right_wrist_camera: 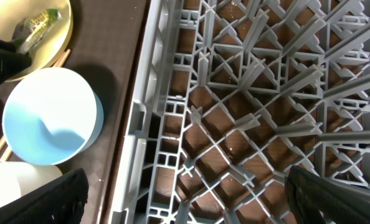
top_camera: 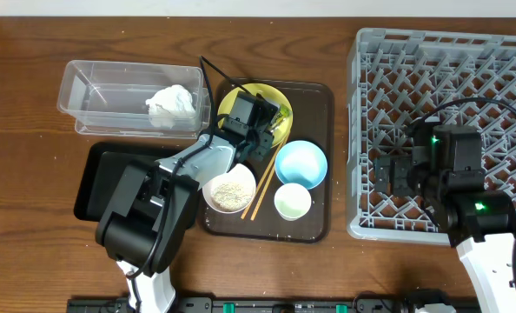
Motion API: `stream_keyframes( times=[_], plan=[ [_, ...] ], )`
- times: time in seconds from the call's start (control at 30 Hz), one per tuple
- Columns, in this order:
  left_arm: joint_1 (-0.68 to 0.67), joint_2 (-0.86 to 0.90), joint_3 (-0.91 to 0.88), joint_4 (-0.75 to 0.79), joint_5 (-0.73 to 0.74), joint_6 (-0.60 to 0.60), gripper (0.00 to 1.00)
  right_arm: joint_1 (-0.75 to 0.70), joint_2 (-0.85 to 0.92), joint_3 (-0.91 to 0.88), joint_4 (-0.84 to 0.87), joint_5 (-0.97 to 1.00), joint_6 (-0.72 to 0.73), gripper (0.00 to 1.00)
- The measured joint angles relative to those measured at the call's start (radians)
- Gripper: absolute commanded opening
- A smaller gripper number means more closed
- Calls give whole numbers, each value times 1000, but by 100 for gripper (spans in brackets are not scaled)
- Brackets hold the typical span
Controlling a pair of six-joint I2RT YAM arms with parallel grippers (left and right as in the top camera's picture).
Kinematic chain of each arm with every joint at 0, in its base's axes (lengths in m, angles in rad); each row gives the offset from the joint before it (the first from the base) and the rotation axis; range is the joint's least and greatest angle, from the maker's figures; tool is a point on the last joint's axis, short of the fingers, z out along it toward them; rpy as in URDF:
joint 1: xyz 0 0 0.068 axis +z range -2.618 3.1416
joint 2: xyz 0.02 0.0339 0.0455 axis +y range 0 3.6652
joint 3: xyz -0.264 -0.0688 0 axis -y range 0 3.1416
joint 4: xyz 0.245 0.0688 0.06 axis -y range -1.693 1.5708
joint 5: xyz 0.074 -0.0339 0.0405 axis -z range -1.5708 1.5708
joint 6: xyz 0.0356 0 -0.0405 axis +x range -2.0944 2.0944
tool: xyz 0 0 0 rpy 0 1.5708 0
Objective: Sort waste into correct bins and load items into the dishwasher rack
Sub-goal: 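Drop the yellow wrapper into the clear bin with the left gripper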
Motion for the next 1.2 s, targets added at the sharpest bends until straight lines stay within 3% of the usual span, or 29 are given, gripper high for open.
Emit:
stream_keyframes(
  times=[0.17,0.43,0.67,0.93,0.97,1.03,1.07,1.2],
  plan=[
    [1,0,0,1,2,0,10,0,0,0,0,0,0,99],
    [68,-78,0,-26,3,-21,9,0,0,0,0,0,0,99],
    [229,-286,0,-51,3,-52,9,0,0,0,0,0,0,99],
    [388,-353,0,-102,0,-54,10,0,0,0,0,0,0,99],
    [406,-352,0,-116,0,-54,14,0,0,0,0,0,0,99],
    [430,-351,0,-132,0,-49,40,0,0,0,0,0,0,99],
    [441,-351,0,-134,0,-52,47,0,0,0,0,0,0,99],
    [463,-351,0,-135,0,-56,66,0,0,0,0,0,0,99]
  ],
)
